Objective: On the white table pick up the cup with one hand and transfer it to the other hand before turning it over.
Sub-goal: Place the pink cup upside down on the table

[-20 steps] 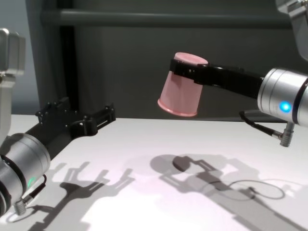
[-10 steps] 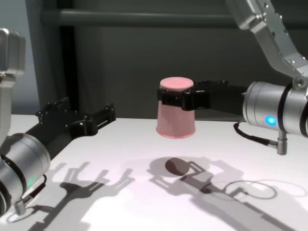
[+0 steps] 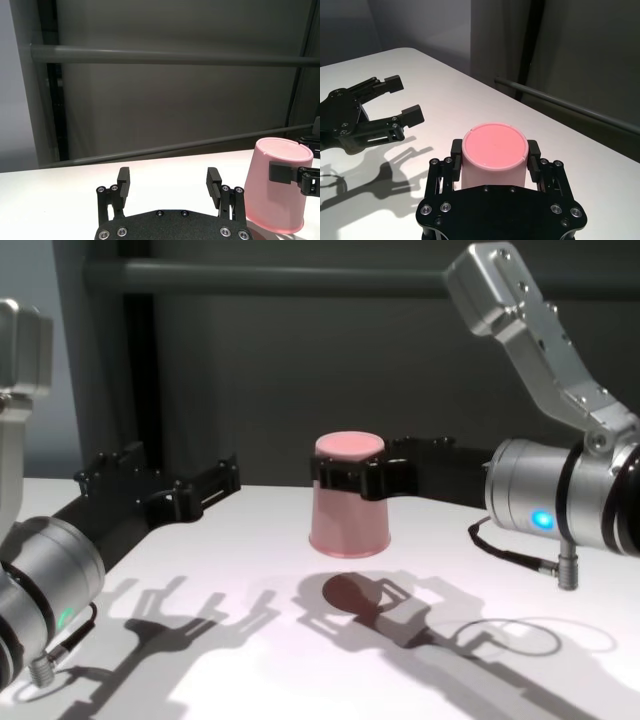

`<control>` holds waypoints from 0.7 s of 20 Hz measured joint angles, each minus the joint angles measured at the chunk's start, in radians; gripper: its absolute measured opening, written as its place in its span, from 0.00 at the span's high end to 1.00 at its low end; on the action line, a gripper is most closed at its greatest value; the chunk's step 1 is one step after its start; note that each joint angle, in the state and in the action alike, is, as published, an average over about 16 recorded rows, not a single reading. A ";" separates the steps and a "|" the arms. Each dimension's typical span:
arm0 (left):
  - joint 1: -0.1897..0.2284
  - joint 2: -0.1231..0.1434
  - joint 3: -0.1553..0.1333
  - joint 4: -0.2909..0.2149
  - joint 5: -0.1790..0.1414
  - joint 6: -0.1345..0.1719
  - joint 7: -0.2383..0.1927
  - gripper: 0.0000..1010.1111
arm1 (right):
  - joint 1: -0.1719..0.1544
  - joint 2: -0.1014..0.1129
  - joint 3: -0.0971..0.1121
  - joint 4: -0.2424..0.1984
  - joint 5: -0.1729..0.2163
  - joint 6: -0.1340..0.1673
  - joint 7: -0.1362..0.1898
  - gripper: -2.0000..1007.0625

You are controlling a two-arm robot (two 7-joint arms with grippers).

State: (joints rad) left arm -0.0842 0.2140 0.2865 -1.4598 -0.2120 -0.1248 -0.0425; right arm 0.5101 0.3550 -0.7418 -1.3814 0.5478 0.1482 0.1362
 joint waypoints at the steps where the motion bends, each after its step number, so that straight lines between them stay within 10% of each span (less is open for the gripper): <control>1: 0.000 0.000 0.000 0.000 0.000 0.000 0.000 0.01 | -0.002 -0.004 0.001 0.004 0.000 0.000 0.002 0.26; 14: 0.000 0.000 0.000 0.000 0.000 0.000 0.000 0.01 | -0.024 -0.041 0.008 0.042 -0.008 0.008 0.031 0.26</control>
State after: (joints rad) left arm -0.0842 0.2140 0.2864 -1.4598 -0.2120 -0.1247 -0.0425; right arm 0.4860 0.3136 -0.7335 -1.3393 0.5402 0.1560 0.1668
